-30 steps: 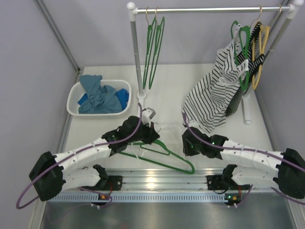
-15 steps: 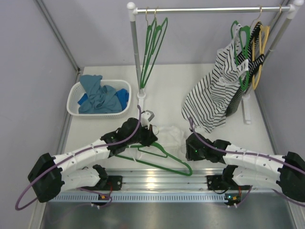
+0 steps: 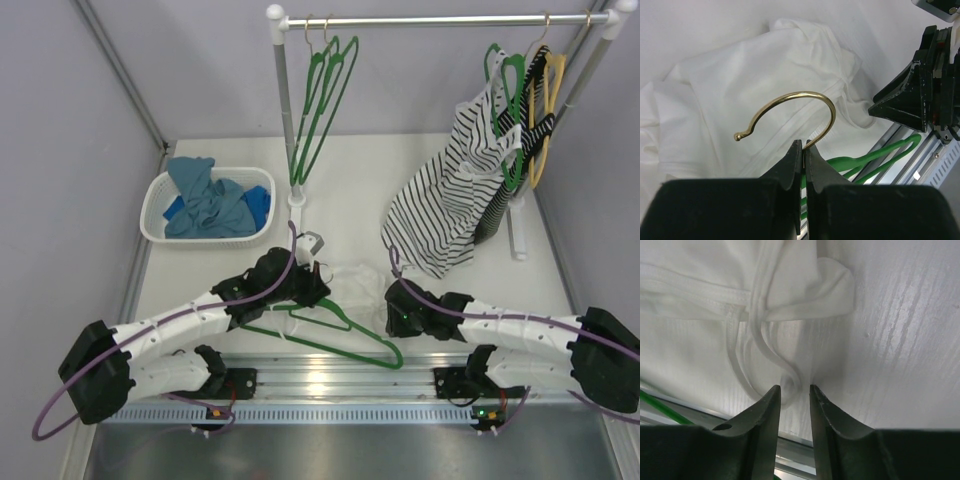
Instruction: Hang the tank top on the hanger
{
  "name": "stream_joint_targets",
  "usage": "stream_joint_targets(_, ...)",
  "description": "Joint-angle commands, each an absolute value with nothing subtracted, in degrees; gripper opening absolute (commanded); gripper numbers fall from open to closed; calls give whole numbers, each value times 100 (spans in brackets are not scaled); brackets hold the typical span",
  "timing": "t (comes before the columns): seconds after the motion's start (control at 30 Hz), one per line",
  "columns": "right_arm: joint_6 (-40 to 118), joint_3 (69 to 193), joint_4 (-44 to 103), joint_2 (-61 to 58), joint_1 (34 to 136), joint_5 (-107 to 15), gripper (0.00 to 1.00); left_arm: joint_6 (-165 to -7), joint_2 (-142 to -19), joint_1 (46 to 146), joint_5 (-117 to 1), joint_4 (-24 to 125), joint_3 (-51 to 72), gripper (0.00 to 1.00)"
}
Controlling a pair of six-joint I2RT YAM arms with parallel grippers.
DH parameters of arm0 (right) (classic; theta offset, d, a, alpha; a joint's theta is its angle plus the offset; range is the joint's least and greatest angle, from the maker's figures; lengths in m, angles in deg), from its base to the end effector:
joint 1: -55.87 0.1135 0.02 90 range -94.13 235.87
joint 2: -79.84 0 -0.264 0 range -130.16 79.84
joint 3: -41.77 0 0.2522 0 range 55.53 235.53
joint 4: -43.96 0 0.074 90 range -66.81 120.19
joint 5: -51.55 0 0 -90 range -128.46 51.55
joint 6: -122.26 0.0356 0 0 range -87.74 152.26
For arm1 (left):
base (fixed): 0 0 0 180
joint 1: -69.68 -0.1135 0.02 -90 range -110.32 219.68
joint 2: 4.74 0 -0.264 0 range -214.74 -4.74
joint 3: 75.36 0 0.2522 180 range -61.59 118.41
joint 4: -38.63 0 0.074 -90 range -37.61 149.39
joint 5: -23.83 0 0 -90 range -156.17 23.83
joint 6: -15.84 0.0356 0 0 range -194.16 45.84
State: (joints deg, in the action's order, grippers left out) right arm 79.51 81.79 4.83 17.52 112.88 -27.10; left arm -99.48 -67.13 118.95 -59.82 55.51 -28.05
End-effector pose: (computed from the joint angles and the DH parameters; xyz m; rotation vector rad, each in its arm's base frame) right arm 0.1054 0.1495 0.1559 -0.1591 2.6542 0.3721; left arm 0.1497 -0.1799 0.2239 0.5358 2.1916 -0.8576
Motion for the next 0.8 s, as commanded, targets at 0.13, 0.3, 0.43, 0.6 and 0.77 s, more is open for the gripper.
stream_joint_targets(0.13, 8174, 8076, 497, 1709, 11397, -2475, 8, -9964, -6600, 11925, -6396, 5345, -2785, 0)
stream_joint_targets(0.3, 8315, 8137, 58, 2148, 11397, -2009, 0, -10088, -6372, 11925, -6845, 5283, -2732, 0)
stream_joint_targets(0.43, 8324, 8365, -364, 2394, 11388, -1666, 0, -10193, -6213, 11925, -7073, 5283, -2653, 0)
stream_joint_targets(0.6, 8341, 8348, -470, 2614, 11388, -1595, 0, -10263, -6055, 11925, -7494, 5275, -2626, 0)
stream_joint_targets(0.77, 8359, 8375, -558, 2825, 11388, -1552, 0, -10369, -6055, 11925, -7864, 5283, -2670, 0)
